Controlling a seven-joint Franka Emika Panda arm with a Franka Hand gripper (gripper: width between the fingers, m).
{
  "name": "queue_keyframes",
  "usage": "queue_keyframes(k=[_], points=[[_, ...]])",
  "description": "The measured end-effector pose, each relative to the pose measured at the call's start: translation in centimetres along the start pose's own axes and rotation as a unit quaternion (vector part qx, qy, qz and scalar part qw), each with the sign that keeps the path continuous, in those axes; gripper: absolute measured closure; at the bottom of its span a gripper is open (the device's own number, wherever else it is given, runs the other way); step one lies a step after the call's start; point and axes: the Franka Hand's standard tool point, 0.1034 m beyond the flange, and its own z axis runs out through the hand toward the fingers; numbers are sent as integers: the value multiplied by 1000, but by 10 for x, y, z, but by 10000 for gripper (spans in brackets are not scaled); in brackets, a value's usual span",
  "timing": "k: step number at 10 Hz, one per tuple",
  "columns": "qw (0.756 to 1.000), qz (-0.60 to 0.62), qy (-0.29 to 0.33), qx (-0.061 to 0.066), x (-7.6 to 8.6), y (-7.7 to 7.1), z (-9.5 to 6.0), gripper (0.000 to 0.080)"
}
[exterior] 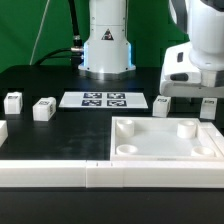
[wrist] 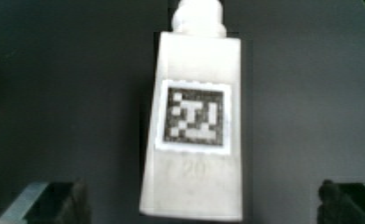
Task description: Assemble one leg
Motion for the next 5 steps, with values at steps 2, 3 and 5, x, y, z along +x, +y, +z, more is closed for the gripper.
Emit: queue_keyframes(k=[2,3,5], points=[[1000,3,-10,-6,-5,3,10,151],[1000,3,-16,-8,-7,5,12,151],[1000,6,-21,-9,-6,7,16,160]])
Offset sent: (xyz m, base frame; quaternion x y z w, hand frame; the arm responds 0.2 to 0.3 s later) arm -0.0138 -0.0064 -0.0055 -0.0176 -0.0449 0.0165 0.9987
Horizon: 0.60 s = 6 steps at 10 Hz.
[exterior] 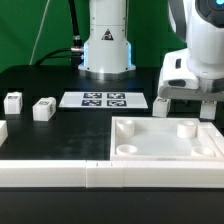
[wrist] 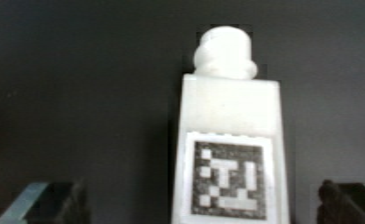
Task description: Assemble one leg
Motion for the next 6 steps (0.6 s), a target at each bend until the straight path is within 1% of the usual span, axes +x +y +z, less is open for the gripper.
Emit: queue_keyframes(k=[1,2,3,4,6], points=[[1000,0,0,0,0,0,0,160],[1000,0,1,0,0,0,0,327],[1000,0,1,0,1,0,0,327],[1000,0,1,0,1,0,0,513],[1000,0,1,0,1,0,0,510]])
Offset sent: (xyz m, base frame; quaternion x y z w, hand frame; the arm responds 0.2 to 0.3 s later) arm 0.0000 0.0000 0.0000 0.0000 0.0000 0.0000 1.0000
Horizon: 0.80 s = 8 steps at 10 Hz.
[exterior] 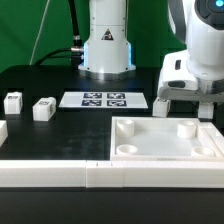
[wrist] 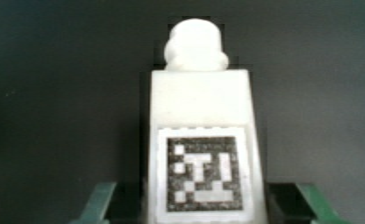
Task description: Assemble one leg
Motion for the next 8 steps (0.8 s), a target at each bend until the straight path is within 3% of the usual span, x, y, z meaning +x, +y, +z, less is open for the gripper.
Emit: queue_keyframes(k=[4,6,8], points=[[1000,0,0,0,0,0,-1,510],[1000,-15,6,-5,-5,8,-27,509],[1000,-21,18,1,-18,13,-66,509]])
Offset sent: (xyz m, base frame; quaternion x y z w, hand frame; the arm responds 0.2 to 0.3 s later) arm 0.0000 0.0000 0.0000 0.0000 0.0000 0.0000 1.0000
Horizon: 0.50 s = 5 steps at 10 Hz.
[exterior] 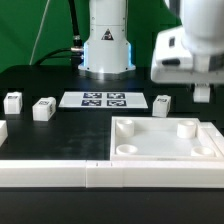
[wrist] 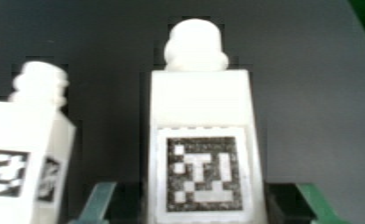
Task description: Assemble one leg
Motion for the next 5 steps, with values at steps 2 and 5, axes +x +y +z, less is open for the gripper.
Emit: queue_keyframes(k=[2,5], points=[[999,-6,32,5,5,-4,-3,508],[994,-9,104,13,12,-7,-4,508]])
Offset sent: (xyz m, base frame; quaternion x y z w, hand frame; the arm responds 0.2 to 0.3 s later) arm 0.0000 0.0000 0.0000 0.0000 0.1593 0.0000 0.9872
